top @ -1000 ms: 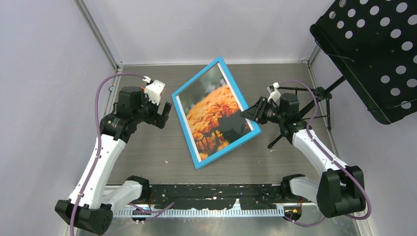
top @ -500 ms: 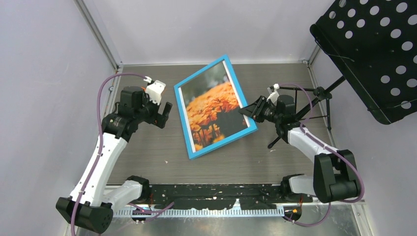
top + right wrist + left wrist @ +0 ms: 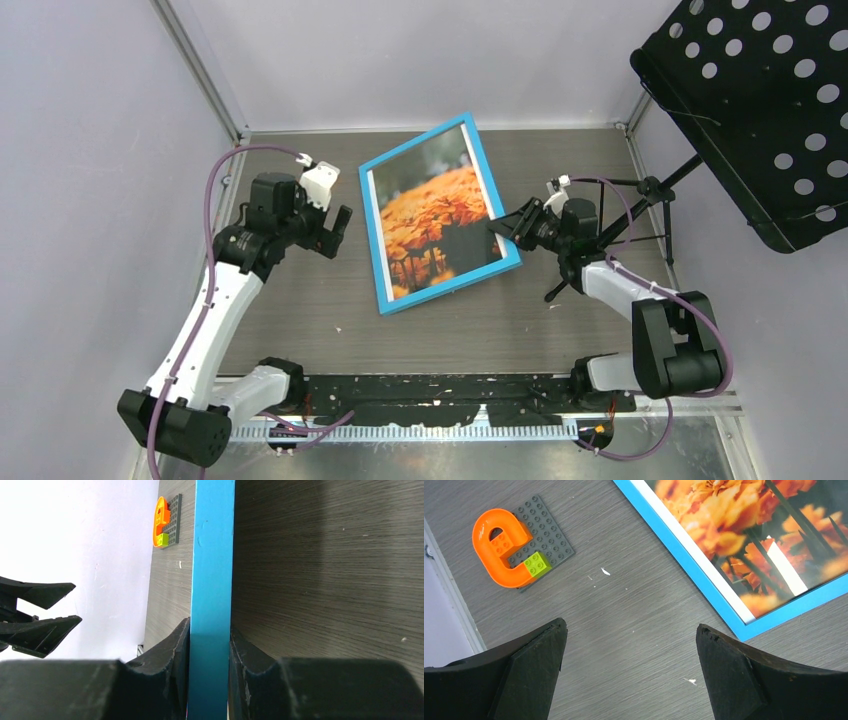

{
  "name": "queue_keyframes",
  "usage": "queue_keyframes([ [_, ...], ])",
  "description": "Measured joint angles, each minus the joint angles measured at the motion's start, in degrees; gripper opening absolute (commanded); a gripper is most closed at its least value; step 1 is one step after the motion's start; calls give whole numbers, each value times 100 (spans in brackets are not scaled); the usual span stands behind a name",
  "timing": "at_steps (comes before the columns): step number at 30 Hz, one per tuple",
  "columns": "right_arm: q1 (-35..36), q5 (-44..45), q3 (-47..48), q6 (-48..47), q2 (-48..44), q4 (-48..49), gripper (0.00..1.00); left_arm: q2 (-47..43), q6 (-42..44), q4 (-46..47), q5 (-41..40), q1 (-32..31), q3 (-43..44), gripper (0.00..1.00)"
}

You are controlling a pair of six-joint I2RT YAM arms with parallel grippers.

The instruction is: Put the photo into the frame

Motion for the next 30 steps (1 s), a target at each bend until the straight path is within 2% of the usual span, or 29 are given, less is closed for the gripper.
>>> queue_keyframes([
  [10,-2,122,-271,61,63,323,10,107,2,13,2,0,0,99],
  [17,-9,214,-413,7,190,483,23,127,2,17,2,0,0,100],
  [24,-15,323,-485,-317,466,616,41,179,2,20,2,0,0,100],
  [30,-13,568,-651,-782,846,570,47,201,4,20,2,0,0,100],
])
